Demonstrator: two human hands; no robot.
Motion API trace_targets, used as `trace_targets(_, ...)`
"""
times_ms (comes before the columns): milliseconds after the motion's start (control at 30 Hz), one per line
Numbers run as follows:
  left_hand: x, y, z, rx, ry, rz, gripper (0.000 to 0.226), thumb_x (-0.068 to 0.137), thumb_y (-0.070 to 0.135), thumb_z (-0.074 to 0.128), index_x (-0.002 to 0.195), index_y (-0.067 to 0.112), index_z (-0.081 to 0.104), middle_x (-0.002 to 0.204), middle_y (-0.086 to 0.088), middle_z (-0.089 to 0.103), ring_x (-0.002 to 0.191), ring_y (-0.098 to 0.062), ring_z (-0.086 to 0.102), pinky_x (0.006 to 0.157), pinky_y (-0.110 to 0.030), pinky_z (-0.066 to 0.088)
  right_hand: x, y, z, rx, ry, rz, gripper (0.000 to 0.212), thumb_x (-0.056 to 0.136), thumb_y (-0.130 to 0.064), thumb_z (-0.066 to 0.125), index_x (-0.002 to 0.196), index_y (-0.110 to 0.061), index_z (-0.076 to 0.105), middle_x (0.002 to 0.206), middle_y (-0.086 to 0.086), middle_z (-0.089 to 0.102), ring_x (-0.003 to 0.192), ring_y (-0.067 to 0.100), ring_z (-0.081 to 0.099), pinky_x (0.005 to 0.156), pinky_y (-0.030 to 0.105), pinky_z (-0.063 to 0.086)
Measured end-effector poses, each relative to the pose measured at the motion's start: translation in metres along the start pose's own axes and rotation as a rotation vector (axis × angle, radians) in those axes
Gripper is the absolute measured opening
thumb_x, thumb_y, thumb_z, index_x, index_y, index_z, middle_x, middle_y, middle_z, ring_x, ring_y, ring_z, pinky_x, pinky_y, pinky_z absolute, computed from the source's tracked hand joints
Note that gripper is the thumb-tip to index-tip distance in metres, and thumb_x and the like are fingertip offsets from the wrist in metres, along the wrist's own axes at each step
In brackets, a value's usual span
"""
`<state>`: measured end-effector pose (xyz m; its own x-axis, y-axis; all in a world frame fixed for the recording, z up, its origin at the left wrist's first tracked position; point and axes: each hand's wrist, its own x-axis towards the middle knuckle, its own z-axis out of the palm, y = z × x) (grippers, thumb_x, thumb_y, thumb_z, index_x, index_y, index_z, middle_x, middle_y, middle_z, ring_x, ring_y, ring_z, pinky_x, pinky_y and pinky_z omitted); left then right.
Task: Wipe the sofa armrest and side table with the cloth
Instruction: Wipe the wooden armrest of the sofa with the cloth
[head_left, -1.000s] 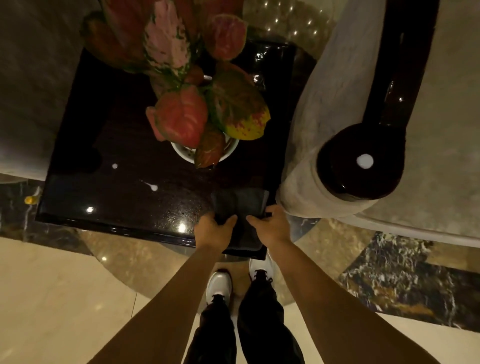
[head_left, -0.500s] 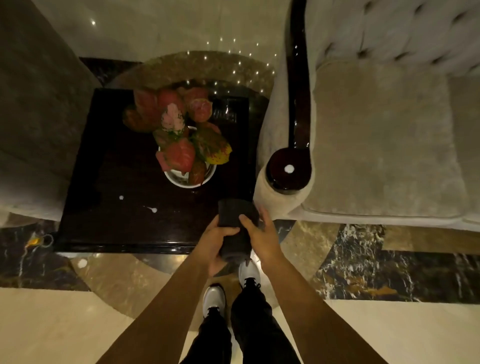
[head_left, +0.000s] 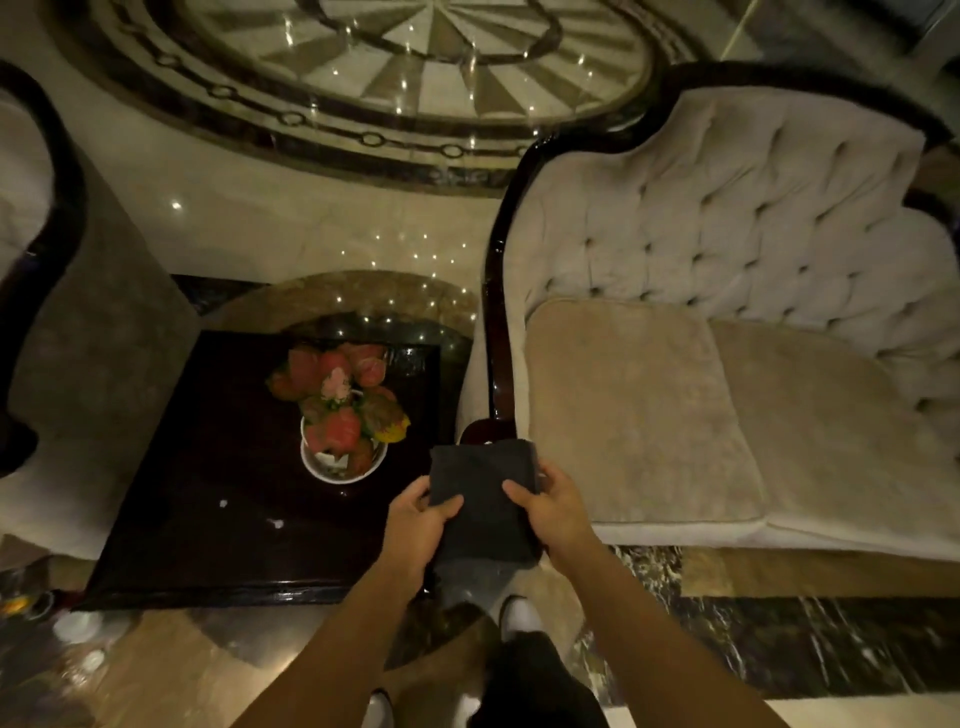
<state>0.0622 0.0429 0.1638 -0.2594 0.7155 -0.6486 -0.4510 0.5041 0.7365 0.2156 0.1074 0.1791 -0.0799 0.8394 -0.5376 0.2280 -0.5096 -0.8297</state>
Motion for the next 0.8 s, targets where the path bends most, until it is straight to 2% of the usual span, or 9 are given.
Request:
trace_targets(100, 0.021, -0.002, 0.026, 0.253, 0.185, 0.166, 0.012, 0.087, 0.016, 0.072, 0.096, 0.022, 0.068, 0.094, 0.002, 0.074, 0.089, -0.016, 0.069, 0.075, -0.031, 0.057, 0.035, -0.006, -0.009, -0.218, 0.042, -0.149, 0.034, 0.090, -0.012, 0.072, 0.119, -0.020, 0.057, 0.112, 0.005, 0.067, 0.109, 0.028, 0.065, 0.096, 0.049, 0.054)
trace_targets(200, 0.054, -0.005, 0.060, 0.414, 0.370, 0.275, 0.018, 0.086, 0.023, 0.072, 0.088, 0.034, 0.059, 0.085, 0.016, 0.063, 0.080, 0.000, 0.059, 0.064, -0.012, 0.039, 0.086, -0.005, -0.017, -0.408, 0.076, -0.290, 0.045, 0.089, -0.011, 0.072, 0.130, -0.013, 0.054, 0.123, 0.006, 0.064, 0.115, 0.023, 0.060, 0.103, 0.042, 0.050)
trace_targets(267, 0.073, -0.010, 0.077, 0.470, 0.471, 0.267, 0.018, 0.086, 0.025, 0.072, 0.093, 0.033, 0.058, 0.088, 0.011, 0.063, 0.080, -0.003, 0.059, 0.067, -0.017, 0.043, 0.114, -0.002, -0.022, -0.518, 0.066, -0.382, 0.054, 0.089, -0.010, 0.070, 0.138, -0.014, 0.049, 0.133, 0.006, 0.058, 0.123, 0.021, 0.054, 0.108, 0.035, 0.044)
trace_targets(367, 0.108, -0.027, 0.098, 0.552, 0.630, 0.246, 0.021, 0.088, 0.030, 0.069, 0.107, 0.025, 0.062, 0.098, 0.004, 0.062, 0.082, -0.007, 0.057, 0.067, -0.022, 0.047, 0.156, 0.008, -0.030, -0.684, -0.074, -0.464, 0.065, 0.091, -0.013, 0.069, 0.149, -0.017, 0.039, 0.140, 0.007, 0.047, 0.124, 0.021, 0.050, 0.107, 0.033, 0.044)
trace_targets(433, 0.128, -0.039, 0.104, 0.597, 0.703, 0.260, 0.026, 0.089, 0.034, 0.066, 0.113, 0.024, 0.060, 0.104, 0.004, 0.056, 0.078, -0.005, 0.050, 0.062, -0.014, 0.036, 0.179, 0.016, -0.035, -0.927, -0.089, -0.604, 0.068, 0.091, -0.019, 0.069, 0.150, -0.018, 0.037, 0.141, 0.012, 0.043, 0.122, 0.026, 0.049, 0.102, 0.037, 0.048)
trace_targets(500, 0.136, -0.053, 0.107, 0.617, 0.739, 0.246, 0.029, 0.091, 0.039, 0.062, 0.118, 0.027, 0.058, 0.105, 0.005, 0.052, 0.076, -0.004, 0.049, 0.061, -0.015, 0.034, 0.189, 0.025, -0.034, -1.186, -0.093, -0.820, 0.063, 0.092, -0.029, 0.065, 0.149, -0.018, 0.040, 0.143, 0.018, 0.042, 0.125, 0.033, 0.046, 0.102, 0.045, 0.048)
trace_targets(633, 0.141, -0.074, 0.102, 0.473, 0.793, 0.316, 0.023, 0.094, 0.033, 0.058, 0.117, 0.029, 0.057, 0.102, 0.007, 0.055, 0.079, 0.000, 0.055, 0.067, -0.013, 0.043, 0.191, 0.047, -0.013, -1.297, -0.374, -1.128, 0.051, 0.097, -0.031, 0.050, 0.143, -0.010, 0.051, 0.147, 0.020, 0.049, 0.140, 0.038, 0.041, 0.112, 0.057, 0.037)
trace_targets(733, 0.144, -0.085, 0.090, 0.189, 0.768, 0.329, 0.019, 0.100, 0.026, 0.048, 0.114, 0.029, 0.062, 0.109, 0.006, 0.061, 0.096, 0.004, 0.057, 0.083, -0.025, 0.049, 0.196, 0.060, -0.006, -1.372, -0.568, -1.191, 0.060, 0.100, -0.042, 0.042, 0.152, -0.012, 0.039, 0.159, 0.016, 0.035, 0.152, 0.033, 0.023, 0.122, 0.054, 0.022)
trace_targets(800, 0.147, -0.093, 0.082, 0.138, 0.672, 0.352, 0.029, 0.099, 0.011, 0.048, 0.118, 0.025, 0.063, 0.114, 0.006, 0.060, 0.104, 0.002, 0.056, 0.093, -0.032, 0.050, 0.214, 0.054, -0.011, -1.445, -0.659, -1.306, 0.065, 0.101, -0.051, 0.038, 0.157, -0.018, 0.030, 0.164, 0.013, 0.027, 0.154, 0.031, 0.016, 0.124, 0.051, 0.016)
